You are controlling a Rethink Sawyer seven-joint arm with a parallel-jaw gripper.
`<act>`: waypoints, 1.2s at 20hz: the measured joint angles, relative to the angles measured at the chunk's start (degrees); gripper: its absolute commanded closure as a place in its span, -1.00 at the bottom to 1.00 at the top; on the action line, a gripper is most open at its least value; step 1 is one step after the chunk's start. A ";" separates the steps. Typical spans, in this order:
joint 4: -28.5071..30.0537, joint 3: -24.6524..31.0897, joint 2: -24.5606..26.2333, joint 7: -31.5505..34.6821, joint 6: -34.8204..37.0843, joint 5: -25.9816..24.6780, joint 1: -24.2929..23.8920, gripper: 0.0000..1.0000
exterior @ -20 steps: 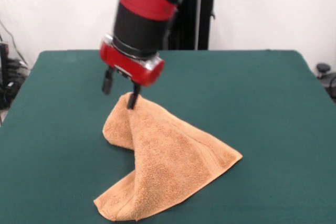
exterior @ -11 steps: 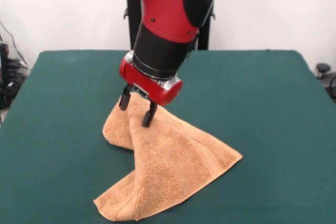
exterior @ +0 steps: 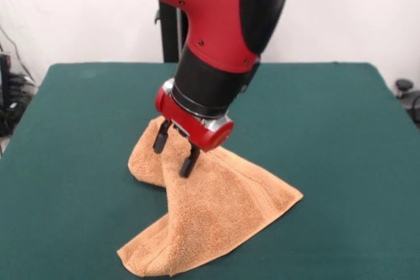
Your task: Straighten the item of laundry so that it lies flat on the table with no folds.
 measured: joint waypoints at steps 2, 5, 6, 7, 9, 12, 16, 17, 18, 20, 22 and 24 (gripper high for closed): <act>-1.33 -1.27 1.27 1.12 0.42 1.34 0.97 -1.00; -2.13 -1.77 2.08 1.67 0.52 2.34 1.43 -1.00; -2.29 -1.86 2.29 1.77 0.52 2.75 1.50 -1.00; -2.48 -1.91 2.55 1.79 0.52 3.17 1.54 -1.00; -2.76 -2.12 2.98 1.79 0.53 3.94 1.55 -1.00; -3.27 -3.04 3.50 1.79 0.54 4.20 1.90 -1.00; -5.37 -5.97 5.49 2.40 1.97 4.96 3.82 -1.00; -6.83 -7.47 6.63 3.38 3.66 5.56 5.16 -1.00; -7.41 -8.02 7.09 3.89 4.40 5.89 5.67 -1.00; -8.80 -9.15 8.14 5.41 6.36 6.90 6.95 -1.00; -9.70 -9.86 8.76 6.72 7.67 7.70 7.88 -1.00; -10.52 -10.38 9.23 7.79 8.65 8.35 8.55 -1.00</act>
